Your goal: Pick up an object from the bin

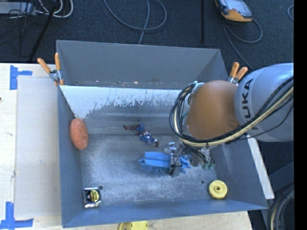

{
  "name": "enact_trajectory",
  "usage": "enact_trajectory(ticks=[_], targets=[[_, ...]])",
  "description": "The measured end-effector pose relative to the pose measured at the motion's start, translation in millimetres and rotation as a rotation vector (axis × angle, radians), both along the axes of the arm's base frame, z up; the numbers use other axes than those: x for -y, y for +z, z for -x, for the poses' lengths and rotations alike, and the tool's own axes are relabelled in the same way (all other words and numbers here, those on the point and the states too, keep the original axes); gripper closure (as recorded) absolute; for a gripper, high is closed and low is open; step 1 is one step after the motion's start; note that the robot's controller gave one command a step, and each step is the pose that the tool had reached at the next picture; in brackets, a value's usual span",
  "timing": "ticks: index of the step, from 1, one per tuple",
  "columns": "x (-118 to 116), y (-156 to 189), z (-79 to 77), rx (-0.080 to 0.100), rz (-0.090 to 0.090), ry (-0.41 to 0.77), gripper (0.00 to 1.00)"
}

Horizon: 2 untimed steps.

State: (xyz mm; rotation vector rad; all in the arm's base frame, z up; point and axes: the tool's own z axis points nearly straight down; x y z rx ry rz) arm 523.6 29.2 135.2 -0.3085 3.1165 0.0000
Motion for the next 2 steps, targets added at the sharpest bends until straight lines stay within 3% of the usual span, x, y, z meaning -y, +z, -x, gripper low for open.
enact_trajectory(ticks=[1,2], targets=[[4,12,9.3,-0.025,0.001,-0.001,1.0],[-2,76,5.1,-0.014,0.001,-0.008,1.0]])
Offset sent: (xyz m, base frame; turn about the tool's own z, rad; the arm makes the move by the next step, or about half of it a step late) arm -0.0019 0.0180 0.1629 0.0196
